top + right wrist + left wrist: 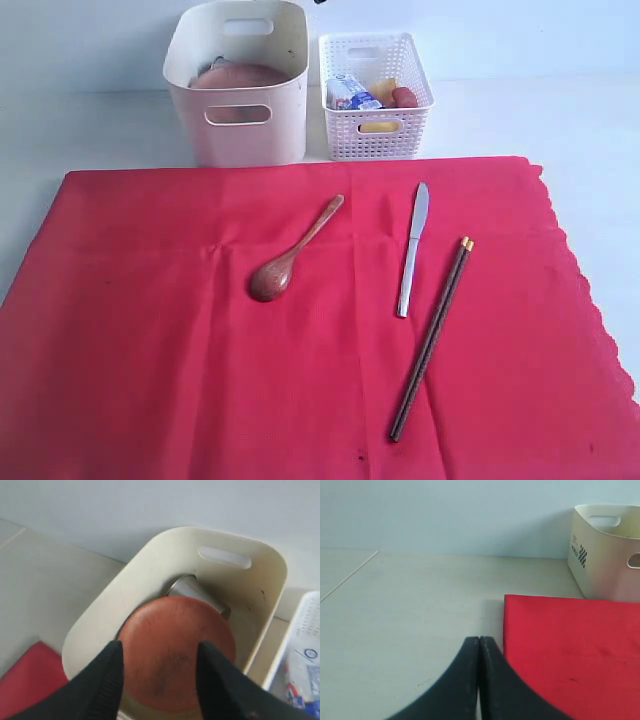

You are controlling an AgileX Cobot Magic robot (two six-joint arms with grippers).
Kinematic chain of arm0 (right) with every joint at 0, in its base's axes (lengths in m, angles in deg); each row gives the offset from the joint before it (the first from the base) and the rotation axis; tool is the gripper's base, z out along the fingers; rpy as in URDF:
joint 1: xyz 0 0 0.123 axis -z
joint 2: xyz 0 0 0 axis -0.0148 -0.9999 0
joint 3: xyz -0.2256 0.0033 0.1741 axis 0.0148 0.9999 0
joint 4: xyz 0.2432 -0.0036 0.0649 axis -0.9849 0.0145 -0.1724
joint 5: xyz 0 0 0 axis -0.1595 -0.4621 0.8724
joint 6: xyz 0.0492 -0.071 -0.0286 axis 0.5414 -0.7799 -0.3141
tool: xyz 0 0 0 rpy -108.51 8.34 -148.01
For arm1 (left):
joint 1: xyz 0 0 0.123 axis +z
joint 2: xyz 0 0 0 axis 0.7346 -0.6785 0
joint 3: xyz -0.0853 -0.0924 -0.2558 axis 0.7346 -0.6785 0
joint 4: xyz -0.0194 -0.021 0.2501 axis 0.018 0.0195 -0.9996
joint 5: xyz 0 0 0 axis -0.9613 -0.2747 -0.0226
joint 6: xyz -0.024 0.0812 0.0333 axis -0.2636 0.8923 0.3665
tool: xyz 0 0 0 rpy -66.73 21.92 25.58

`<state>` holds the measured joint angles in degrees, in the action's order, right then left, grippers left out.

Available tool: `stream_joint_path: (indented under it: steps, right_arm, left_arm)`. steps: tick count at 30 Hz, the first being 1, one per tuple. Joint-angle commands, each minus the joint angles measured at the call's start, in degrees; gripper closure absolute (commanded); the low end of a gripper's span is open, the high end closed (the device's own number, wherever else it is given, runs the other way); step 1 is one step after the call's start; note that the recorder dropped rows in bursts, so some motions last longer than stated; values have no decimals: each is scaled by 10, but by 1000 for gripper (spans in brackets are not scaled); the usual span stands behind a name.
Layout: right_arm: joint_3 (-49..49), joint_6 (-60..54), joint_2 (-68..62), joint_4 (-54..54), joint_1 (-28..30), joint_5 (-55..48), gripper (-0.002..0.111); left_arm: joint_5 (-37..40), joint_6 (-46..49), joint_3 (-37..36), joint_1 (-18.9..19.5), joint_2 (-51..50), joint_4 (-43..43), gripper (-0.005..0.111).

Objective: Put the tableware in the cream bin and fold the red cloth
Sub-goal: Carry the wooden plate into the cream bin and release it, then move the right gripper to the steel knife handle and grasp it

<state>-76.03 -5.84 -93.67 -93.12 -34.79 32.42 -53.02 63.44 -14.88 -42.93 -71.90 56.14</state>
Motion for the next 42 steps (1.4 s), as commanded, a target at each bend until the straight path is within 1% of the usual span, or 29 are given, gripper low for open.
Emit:
stream_joint_path:
  steps: [1,2,3,5,10,13,17,22,25,26,29,31,32,33,36,39,41,42]
  right_arm:
    - [1,120,81,181,1,-145,90]
    - [6,136,94,204,1,-164,94]
    - [20,159,119,242,1,-193,101]
    - [54,159,165,279,1,-214,108]
    - [176,159,270,345,1,-222,108]
    - [229,162,300,373,1,-235,108]
    - [298,208,316,425,3,-242,108]
    - [376,219,315,416,17,-233,108]
    - [441,223,306,405,28,-189,108]
    - [466,236,296,392,28,-167,108]
    - [484,249,262,316,26,-117,108]
    - [484,249,226,252,26,-87,104]
    - [484,248,205,241,26,-63,98]
    - [484,248,185,241,26,-42,92]
    - [480,248,147,241,26,-28,82]
    - [469,248,113,238,26,-12,66]
    - [469,246,100,238,26,24,59]
    - [469,246,97,238,26,33,58]
  left_arm:
    - [-5,-5,0,-3,3,2,106]
    - [-5,-5,0,-3,3,2,106]
    - [-5,-5,0,-3,3,2,106]
    - [-5,-5,0,-3,3,2,106]
    - [-5,-5,0,-3,3,2,106]
    - [-5,-5,0,-3,3,2,106]
    - [-5,-5,0,-3,3,2,106]
    - [-5,-5,0,-3,3,2,106]
    - [-5,-5,0,-3,3,2,106]
    - [-5,-5,0,-3,3,2,106]
    - [-5,-5,0,-3,3,2,106]
    - [-5,-5,0,-3,3,2,106]
    - [-5,-5,0,-3,3,2,106]
    - [-5,-5,0,-3,3,2,106]
    - [-5,-5,0,-3,3,2,106]
    - [-5,-5,0,-3,3,2,106]
    - [-5,-5,0,-3,3,2,106]
    - [-5,-5,0,-3,3,2,106]
